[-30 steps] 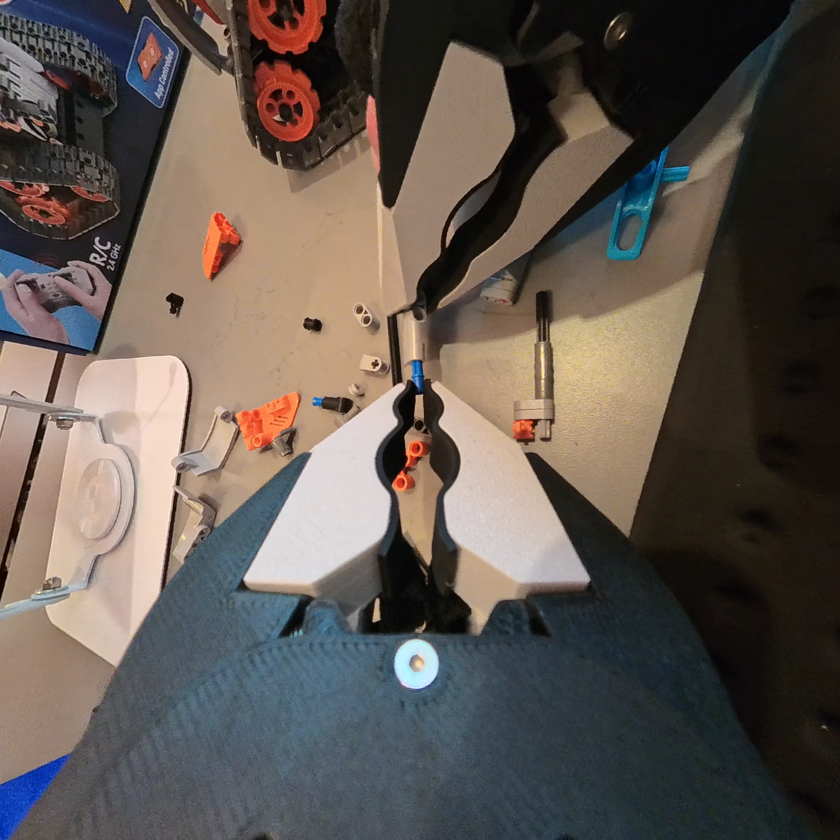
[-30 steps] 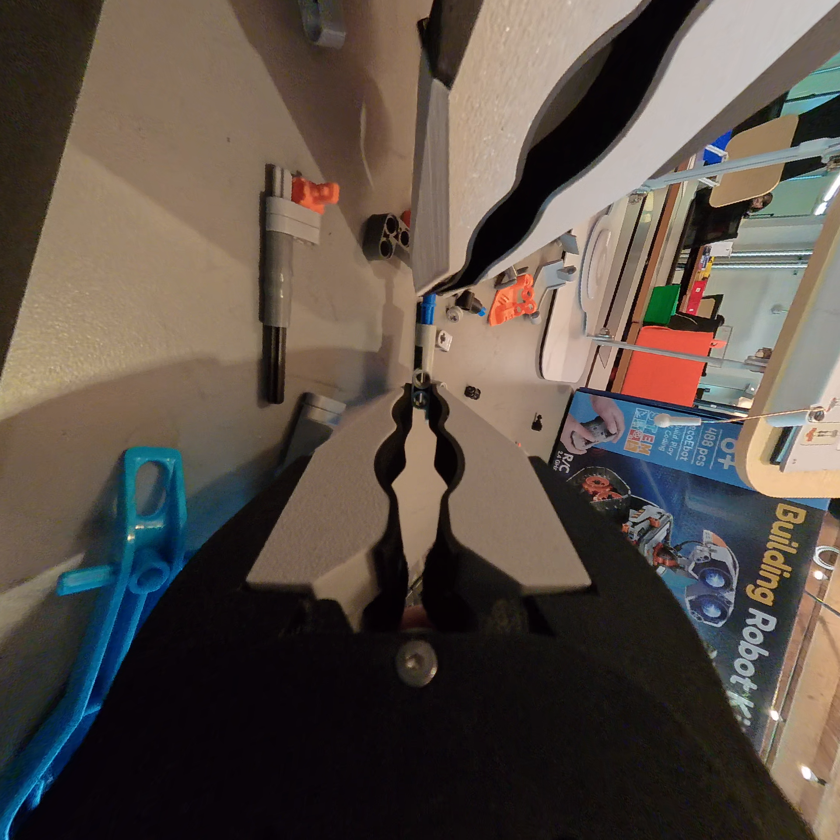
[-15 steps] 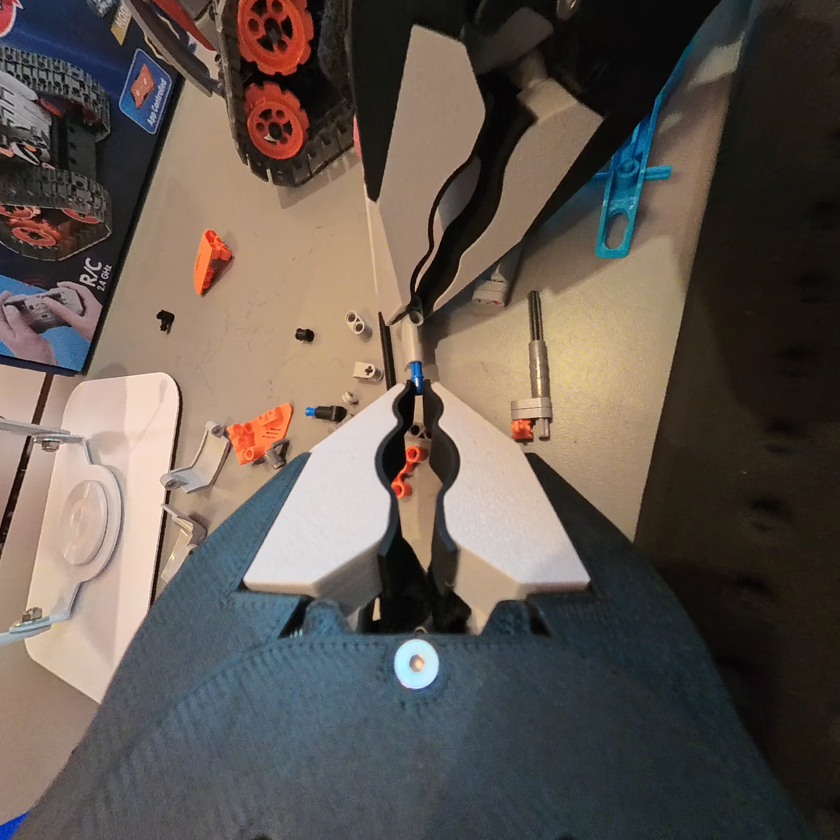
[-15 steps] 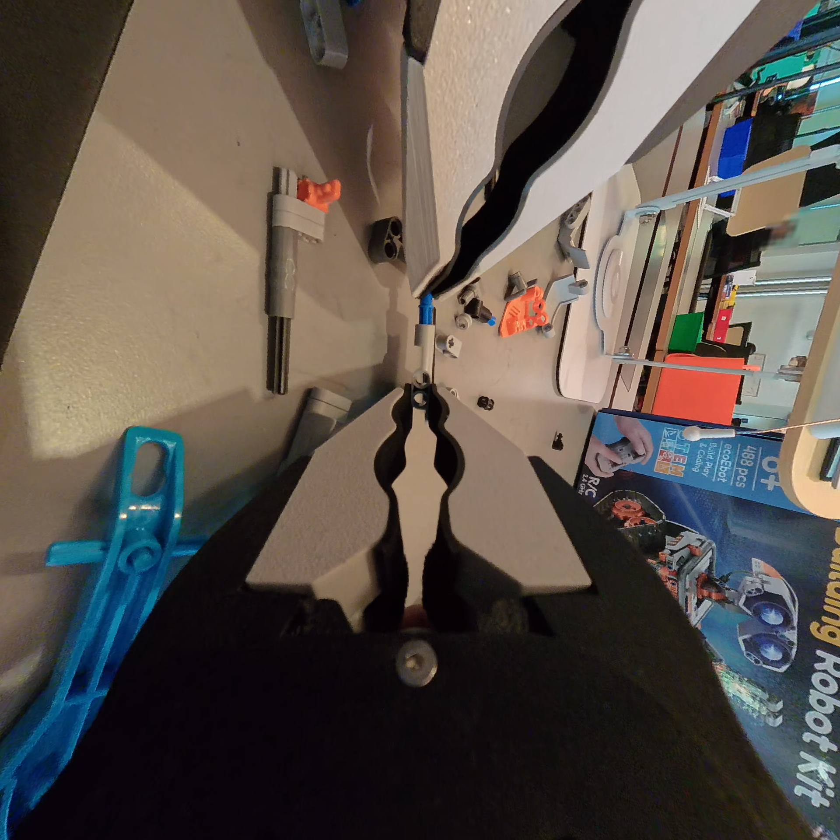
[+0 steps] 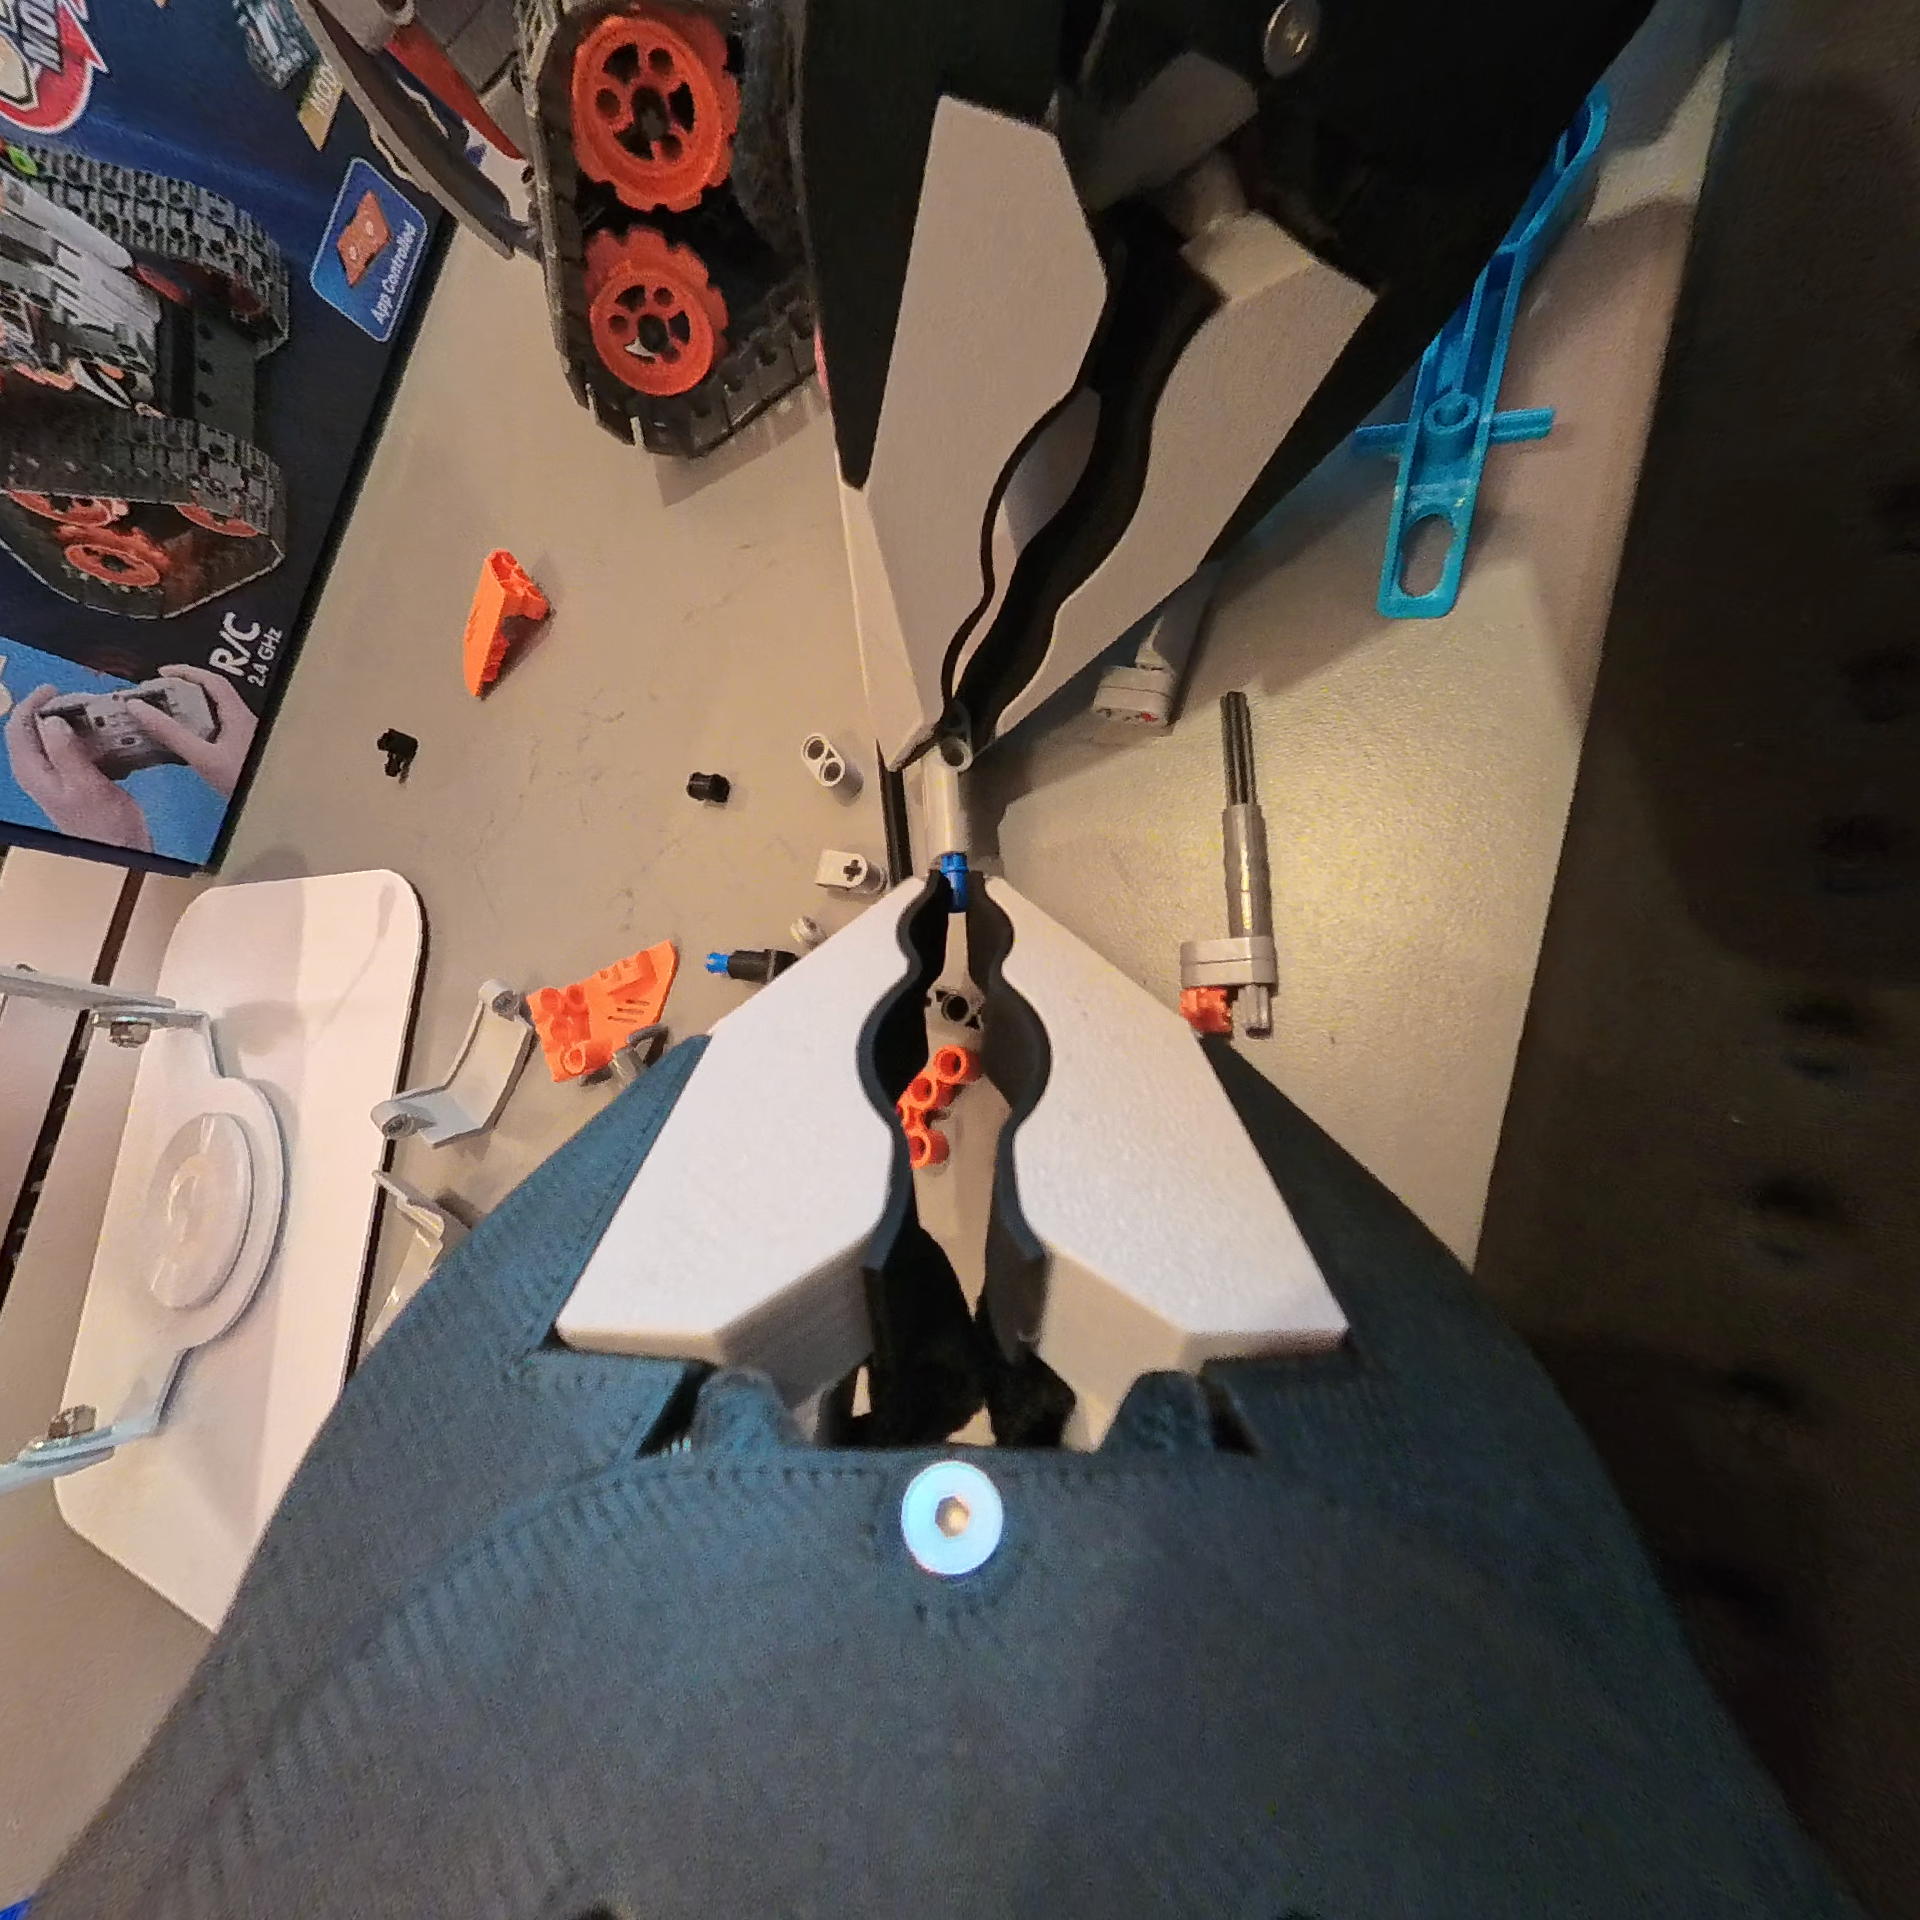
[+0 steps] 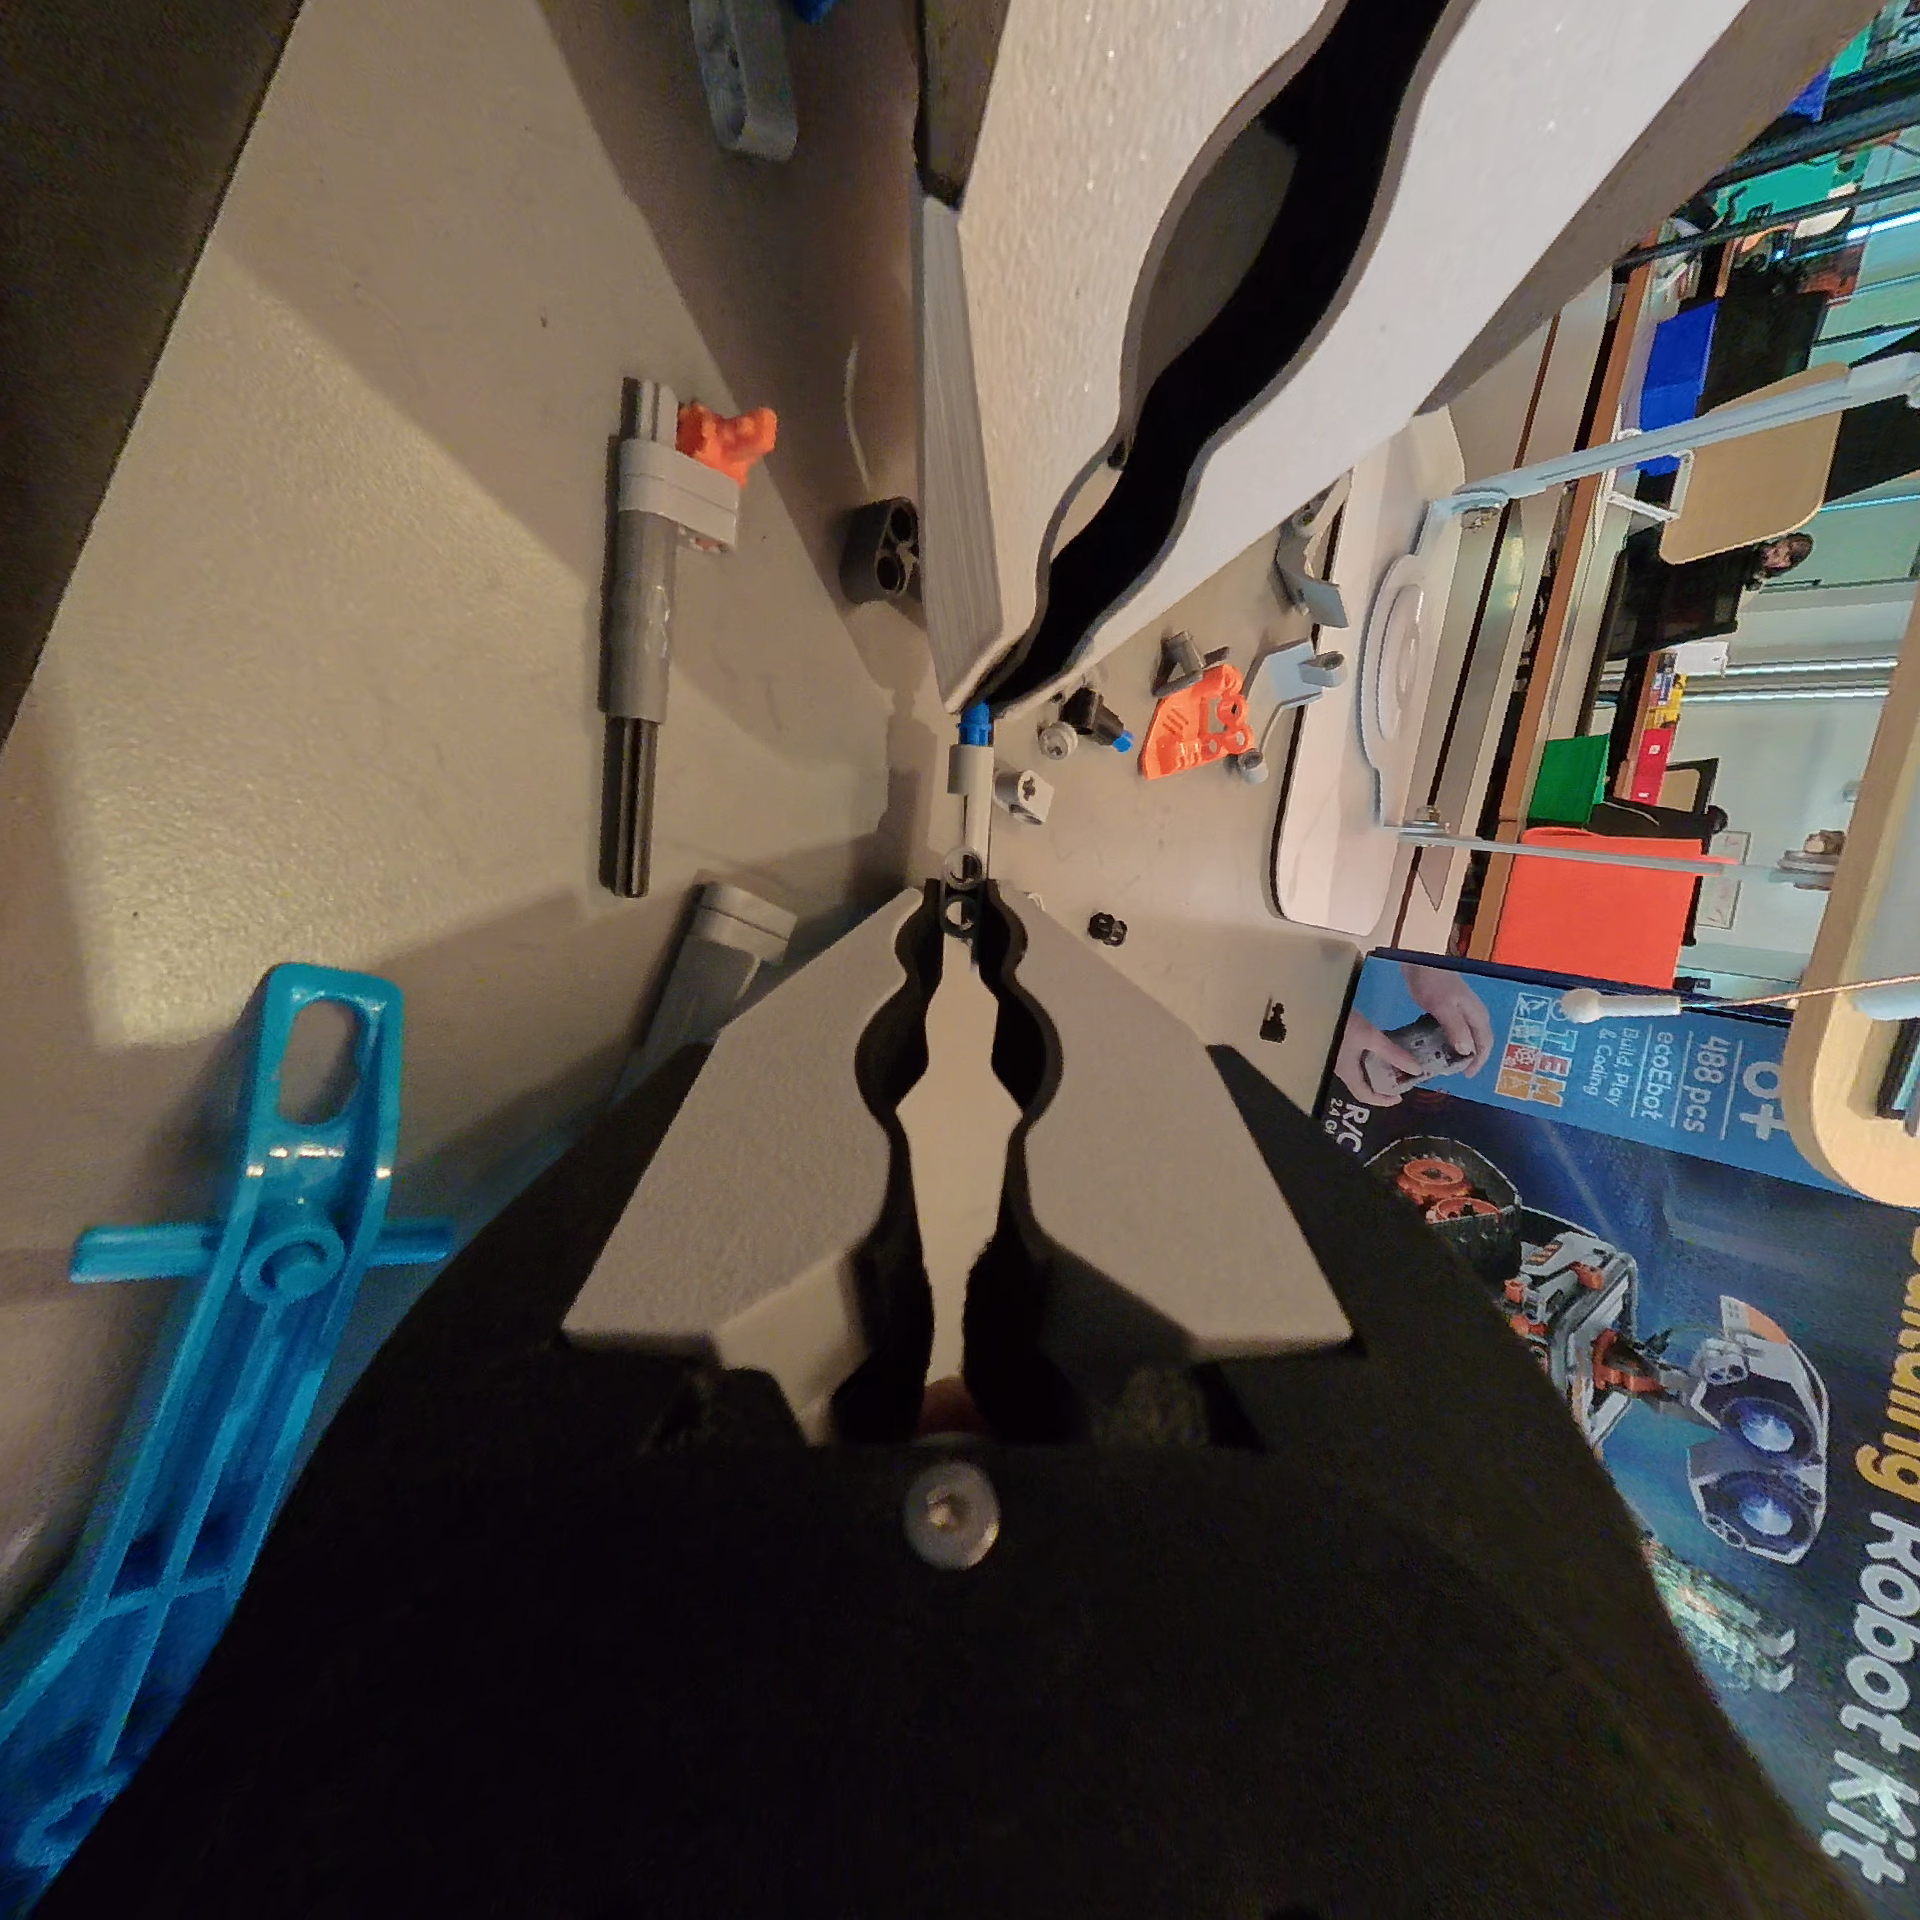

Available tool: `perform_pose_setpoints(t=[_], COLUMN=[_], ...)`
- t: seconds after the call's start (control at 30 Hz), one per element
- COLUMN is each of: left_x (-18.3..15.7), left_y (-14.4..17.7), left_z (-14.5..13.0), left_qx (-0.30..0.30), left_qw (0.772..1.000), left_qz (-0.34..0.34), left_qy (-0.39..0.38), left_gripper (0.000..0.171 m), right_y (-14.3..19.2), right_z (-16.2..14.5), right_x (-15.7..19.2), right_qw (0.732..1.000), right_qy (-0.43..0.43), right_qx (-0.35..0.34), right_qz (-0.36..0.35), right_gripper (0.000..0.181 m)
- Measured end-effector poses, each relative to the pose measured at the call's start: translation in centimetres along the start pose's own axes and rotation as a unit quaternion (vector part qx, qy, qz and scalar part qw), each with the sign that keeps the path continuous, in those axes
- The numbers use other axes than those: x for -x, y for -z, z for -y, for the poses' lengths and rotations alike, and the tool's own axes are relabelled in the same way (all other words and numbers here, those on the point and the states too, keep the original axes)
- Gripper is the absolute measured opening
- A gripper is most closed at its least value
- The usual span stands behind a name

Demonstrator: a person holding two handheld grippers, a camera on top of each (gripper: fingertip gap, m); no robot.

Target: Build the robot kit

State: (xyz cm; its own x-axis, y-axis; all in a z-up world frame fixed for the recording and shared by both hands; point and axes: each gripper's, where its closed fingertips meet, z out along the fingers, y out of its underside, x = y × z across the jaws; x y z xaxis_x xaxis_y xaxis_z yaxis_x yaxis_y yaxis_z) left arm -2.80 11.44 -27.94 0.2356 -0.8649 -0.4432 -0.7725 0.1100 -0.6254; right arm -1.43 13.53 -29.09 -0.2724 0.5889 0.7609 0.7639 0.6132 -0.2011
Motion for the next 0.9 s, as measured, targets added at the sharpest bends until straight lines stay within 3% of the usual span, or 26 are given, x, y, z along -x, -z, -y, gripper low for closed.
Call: perform_pose_setpoints(t=[0.17, 0.23, 0.3, 0.37, 0.7, 0.9], left_x=[0.0, -0.4, 0.2, 0.3, 3.0, 3.0], left_y=[0.0, 0.2, -0.1, 0.2, 3.0, 3.7], left_z=[0.2, 2.2, 1.6, 1.7, 1.7, 1.7], left_qx=[-0.003, -0.054, -0.015, -0.029, -0.067, -0.079], left_qw=[1.000, 0.998, 0.999, 0.999, 0.996, 0.994], left_qz=[0.003, -0.011, 0.020, 0.002, 0.033, 0.032], left_qy=[-0.003, 0.016, -0.024, 0.016, 0.049, 0.068], left_gripper=[0.000, 0.000, 0.000, 0.000, 0.000, 0.015], right_y=[0.0, 0.2, -0.2, 0.0, 0.5, 1.1], right_z=[0.1, 2.1, 1.6, 1.7, -0.2, -0.2], right_x=[0.0, 0.7, 0.3, 0.5, -1.4, -2.9], right_qw=[1.000, 0.999, 1.000, 0.999, 0.999, 0.997], right_qy=[0.001, -0.007, 0.007, -0.021, -0.047, -0.078], right_qx=[-0.001, -0.045, -0.019, -0.036, -0.007, -0.017], right_qz=[0.001, 0.018, 0.008, 0.033, 0.006, -0.017], right_gripper=[0.002, 0.002, 0.003, 0.003, 0.004, 0.004])
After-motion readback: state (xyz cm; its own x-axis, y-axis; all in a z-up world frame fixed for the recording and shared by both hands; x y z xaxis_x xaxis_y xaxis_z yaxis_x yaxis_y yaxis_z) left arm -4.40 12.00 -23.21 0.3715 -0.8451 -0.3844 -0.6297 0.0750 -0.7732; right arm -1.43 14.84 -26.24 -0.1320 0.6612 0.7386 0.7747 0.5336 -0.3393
